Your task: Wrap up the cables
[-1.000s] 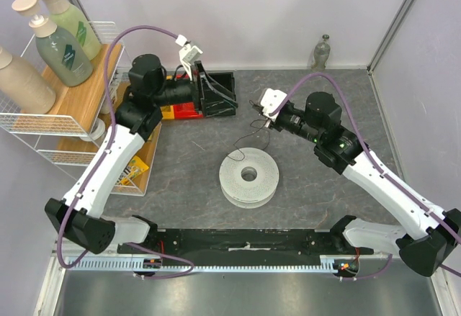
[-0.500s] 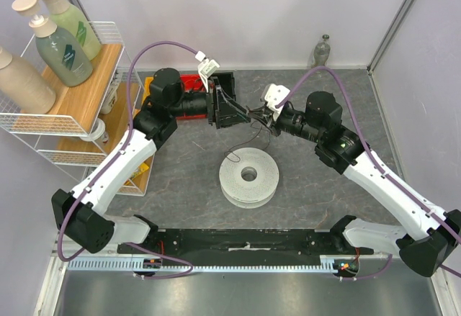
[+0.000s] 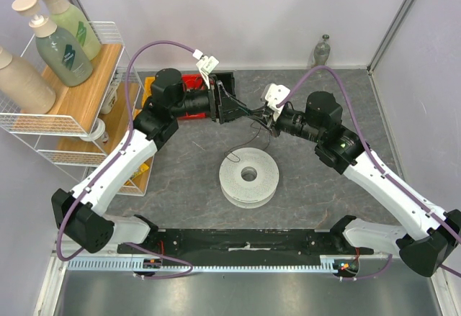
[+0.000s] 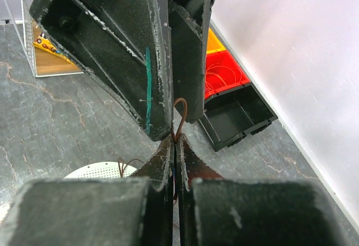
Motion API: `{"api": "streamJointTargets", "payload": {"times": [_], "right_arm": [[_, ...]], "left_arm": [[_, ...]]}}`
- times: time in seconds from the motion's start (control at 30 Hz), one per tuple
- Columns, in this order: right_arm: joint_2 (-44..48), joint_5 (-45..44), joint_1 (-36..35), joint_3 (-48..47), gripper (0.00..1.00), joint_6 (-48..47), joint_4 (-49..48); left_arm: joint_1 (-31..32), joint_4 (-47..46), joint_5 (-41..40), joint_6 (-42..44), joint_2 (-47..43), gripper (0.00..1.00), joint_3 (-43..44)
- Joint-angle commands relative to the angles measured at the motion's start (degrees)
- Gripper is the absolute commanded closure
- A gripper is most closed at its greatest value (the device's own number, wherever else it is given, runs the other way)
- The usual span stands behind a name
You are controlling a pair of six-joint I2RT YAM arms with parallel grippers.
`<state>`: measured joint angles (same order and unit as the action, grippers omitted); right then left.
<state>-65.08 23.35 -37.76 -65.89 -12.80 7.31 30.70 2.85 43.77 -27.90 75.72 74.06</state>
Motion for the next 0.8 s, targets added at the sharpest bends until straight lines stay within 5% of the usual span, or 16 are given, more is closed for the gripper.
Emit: {"api": "streamJointTargets", "payload": {"times": [0.0, 0.37, 0.77], "right_arm": [[0.2, 1.0, 0.0, -2.9, 1.00, 1.0, -2.5], [-0.5, 0.8, -0.1, -3.5, 1.00, 0.4, -2.4], [0.0, 0.1, -0.2, -3.2, 1.00, -0.2, -2.5]], "left_arm": [[0.8, -2.1, -0.4, -1.2, 0.0, 0.46, 2.6], [1.6, -1.9, 0.2, -0.9, 0.7, 0.61, 3.0], [1.6, -1.4, -0.3, -1.8, 1.2, 0.94, 3.0]]}}
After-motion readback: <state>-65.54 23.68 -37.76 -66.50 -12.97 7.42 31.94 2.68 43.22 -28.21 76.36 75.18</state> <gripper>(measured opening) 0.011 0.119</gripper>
